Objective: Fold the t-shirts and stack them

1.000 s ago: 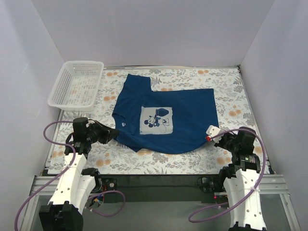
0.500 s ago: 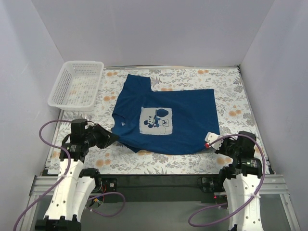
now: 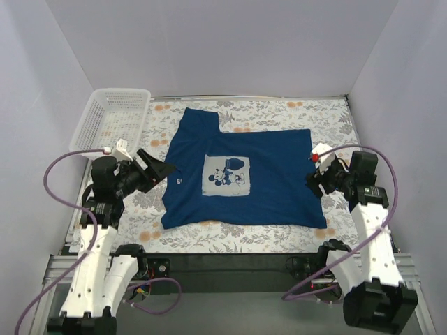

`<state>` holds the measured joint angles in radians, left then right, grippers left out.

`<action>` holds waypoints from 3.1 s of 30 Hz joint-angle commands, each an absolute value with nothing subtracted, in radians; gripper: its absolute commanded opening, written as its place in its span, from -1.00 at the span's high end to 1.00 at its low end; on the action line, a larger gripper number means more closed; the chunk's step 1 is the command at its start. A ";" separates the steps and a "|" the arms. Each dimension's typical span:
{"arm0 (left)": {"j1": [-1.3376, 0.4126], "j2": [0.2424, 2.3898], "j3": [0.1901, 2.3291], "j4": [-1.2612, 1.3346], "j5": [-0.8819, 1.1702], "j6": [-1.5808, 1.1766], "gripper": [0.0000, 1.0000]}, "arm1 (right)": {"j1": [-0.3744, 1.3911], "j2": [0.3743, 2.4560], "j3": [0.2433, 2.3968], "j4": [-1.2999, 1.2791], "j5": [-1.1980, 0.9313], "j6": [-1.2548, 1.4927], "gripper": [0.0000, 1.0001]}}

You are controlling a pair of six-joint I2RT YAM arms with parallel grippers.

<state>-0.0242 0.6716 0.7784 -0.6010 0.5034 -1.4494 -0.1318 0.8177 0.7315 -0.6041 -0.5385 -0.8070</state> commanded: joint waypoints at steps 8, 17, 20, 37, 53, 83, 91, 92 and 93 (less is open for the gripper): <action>-0.106 1.399 1.048 -0.011 0.440 -1.184 -0.32 | -0.133 1.402 0.980 -0.085 -0.339 -0.043 -0.25; -0.107 1.983 1.530 -0.037 0.353 -1.062 -0.37 | -0.130 1.742 1.270 -0.095 -0.529 -0.097 -0.24; -0.106 2.144 1.687 -0.041 0.327 -1.055 -0.36 | -0.130 1.795 1.319 -0.086 -0.561 -0.091 -0.23; -0.123 2.490 2.080 -0.173 0.146 -1.077 -0.23 | -0.130 2.151 1.620 -0.104 -0.315 0.121 -0.04; -0.123 2.448 2.065 -0.221 0.147 -1.026 -0.26 | -0.129 2.301 1.781 -0.190 -0.278 0.152 0.12; -0.094 2.548 2.172 -0.056 0.255 -1.160 -0.25 | -0.170 2.289 1.743 -0.201 -0.363 0.143 0.97; -0.103 2.623 2.217 -0.021 0.235 -1.212 -0.04 | -0.170 2.252 1.680 -0.181 -0.408 0.124 0.97; -0.104 2.626 2.218 -0.025 0.232 -1.215 -0.04 | -0.172 2.250 1.678 -0.179 -0.407 0.124 0.97; -0.106 2.631 2.221 -0.028 0.232 -1.218 -0.04 | -0.170 2.249 1.677 -0.179 -0.413 0.126 0.97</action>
